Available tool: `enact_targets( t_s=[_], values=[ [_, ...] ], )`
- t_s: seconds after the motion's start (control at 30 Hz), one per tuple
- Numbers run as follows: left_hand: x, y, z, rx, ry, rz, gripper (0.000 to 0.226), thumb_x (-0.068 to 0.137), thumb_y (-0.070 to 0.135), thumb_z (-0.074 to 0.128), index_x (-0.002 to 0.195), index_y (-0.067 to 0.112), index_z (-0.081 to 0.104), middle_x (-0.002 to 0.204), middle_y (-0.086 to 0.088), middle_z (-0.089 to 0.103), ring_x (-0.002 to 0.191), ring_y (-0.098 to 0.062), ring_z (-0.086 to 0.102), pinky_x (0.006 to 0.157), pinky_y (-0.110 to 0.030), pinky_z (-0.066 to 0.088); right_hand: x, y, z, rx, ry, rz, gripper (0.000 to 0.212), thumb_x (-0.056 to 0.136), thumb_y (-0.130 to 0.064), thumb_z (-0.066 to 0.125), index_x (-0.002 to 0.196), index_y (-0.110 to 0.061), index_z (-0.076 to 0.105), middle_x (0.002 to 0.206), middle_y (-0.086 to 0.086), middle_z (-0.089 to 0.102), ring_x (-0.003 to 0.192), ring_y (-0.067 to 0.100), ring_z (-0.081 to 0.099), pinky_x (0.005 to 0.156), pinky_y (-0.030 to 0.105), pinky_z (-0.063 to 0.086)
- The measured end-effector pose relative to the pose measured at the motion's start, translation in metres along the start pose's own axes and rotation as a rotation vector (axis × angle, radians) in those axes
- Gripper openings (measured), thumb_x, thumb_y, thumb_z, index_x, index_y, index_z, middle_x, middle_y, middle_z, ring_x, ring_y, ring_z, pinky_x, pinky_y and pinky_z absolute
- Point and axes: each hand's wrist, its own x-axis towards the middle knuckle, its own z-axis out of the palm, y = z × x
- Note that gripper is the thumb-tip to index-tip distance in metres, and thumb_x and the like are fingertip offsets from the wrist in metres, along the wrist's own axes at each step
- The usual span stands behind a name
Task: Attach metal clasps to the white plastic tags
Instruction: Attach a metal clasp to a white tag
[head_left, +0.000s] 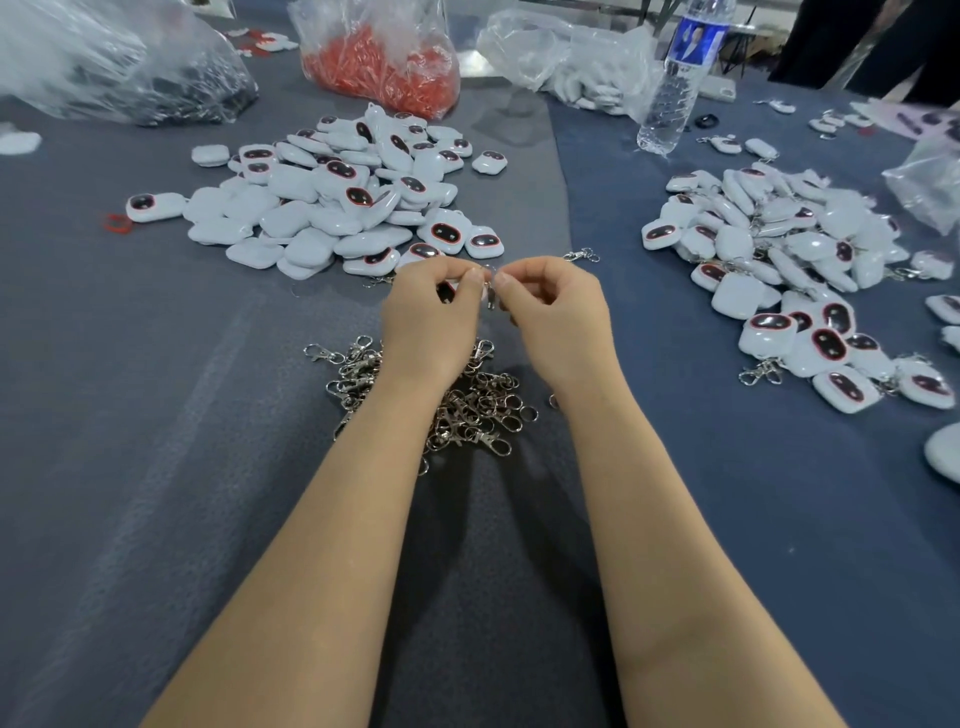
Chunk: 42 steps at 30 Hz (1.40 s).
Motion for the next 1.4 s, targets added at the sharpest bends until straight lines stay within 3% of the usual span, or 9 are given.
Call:
enact_targets(
  t_s=[0.17,0.27,0.37,0.6,0.83,1.4],
  values=[
    [-0.0003,-0.0017,0.0009,0.047,-0.02,0.042,0.015,0.093,0.02,0.054,0.093,0.017,0.069,0.095,-0.005,0.065,0.089,-0.02,0.061,0.086,-0.038,0.051,-0.0031,-0.0009,0.0023,-0.117,0.053,-0.077,0.011,0.088,-0.019,0.064,0.077,-0.021,0.062,0.066,-0.013,0.058,0.06,-0.001,0.049,0.058,0.005,0.039],
    [0.0002,-0.0034,0.0019,0.131,-0.008,0.1,0.011,0.092,0.023,0.056,0.089,0.018,0.067,0.101,-0.003,0.063,0.08,-0.01,0.051,0.075,-0.018,0.037,-0.0042,-0.0016,0.0015,-0.144,0.063,-0.076,0.012,0.089,-0.017,0.06,0.077,-0.02,0.06,0.066,-0.012,0.056,0.059,0.0,0.048,0.057,0.004,0.038],
    [-0.0013,-0.0031,0.0013,0.186,-0.006,0.137,0.01,0.091,0.022,0.058,0.082,0.023,0.061,0.097,0.001,0.059,0.078,-0.007,0.045,0.069,-0.015,0.029,-0.0036,-0.0017,0.0007,-0.144,0.049,-0.054,0.009,0.089,-0.016,0.058,0.081,-0.018,0.061,0.069,-0.012,0.056,0.061,0.0,0.049,0.058,0.003,0.038],
    [-0.0047,-0.0024,0.0022,0.223,-0.006,0.208,0.005,0.09,0.015,0.06,0.086,0.017,0.062,0.101,0.001,0.048,0.085,-0.008,0.043,0.072,-0.008,0.029,-0.0059,-0.0003,0.003,-0.112,0.084,-0.123,0.009,0.087,-0.008,0.06,0.084,-0.016,0.057,0.07,-0.01,0.053,0.059,0.0,0.047,0.059,0.007,0.04],
    [-0.0062,-0.004,0.0039,0.289,-0.001,0.221,0.007,0.089,0.014,0.058,0.088,0.011,0.064,0.111,-0.004,0.051,0.097,-0.012,0.049,0.079,-0.021,0.035,-0.0049,0.0004,0.0015,-0.124,0.067,-0.103,0.011,0.085,-0.007,0.061,0.079,-0.015,0.058,0.07,-0.008,0.054,0.061,0.003,0.047,0.059,0.008,0.041],
    [-0.0044,-0.0055,0.003,0.296,0.009,0.217,0.014,0.089,0.015,0.058,0.078,0.022,0.052,0.108,-0.001,0.05,0.09,-0.005,0.041,0.076,-0.016,0.028,-0.0052,0.0014,0.0033,-0.135,0.072,-0.108,0.01,0.086,-0.008,0.062,0.082,-0.015,0.055,0.069,-0.01,0.052,0.059,0.001,0.046,0.059,0.008,0.041]
  ],
)
